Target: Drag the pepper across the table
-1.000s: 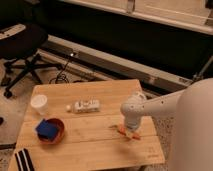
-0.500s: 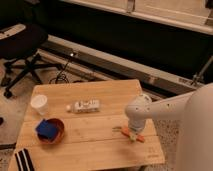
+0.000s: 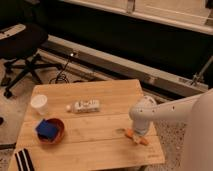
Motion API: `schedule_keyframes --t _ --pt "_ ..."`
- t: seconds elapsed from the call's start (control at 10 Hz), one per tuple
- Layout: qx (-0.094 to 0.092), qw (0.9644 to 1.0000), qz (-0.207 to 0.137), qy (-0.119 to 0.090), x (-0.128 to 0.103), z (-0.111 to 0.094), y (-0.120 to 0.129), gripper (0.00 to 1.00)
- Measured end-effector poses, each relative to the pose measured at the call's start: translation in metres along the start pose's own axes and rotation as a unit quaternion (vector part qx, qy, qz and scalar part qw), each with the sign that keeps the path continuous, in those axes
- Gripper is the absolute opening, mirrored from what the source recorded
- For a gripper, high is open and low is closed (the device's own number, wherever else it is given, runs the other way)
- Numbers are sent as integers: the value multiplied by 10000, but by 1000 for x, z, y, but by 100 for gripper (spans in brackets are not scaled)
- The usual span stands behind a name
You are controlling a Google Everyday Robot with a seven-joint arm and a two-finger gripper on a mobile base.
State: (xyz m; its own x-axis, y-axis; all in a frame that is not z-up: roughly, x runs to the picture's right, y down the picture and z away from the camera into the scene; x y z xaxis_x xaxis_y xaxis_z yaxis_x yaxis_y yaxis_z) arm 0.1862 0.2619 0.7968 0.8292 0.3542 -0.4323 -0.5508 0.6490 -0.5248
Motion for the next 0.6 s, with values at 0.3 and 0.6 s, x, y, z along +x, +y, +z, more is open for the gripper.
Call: schedule_keyframes --t 0.3,0.6 --pt "-18 9999 95 34 12 0 3 22" --pt "-35 9997 211 66 24 0 6 22"
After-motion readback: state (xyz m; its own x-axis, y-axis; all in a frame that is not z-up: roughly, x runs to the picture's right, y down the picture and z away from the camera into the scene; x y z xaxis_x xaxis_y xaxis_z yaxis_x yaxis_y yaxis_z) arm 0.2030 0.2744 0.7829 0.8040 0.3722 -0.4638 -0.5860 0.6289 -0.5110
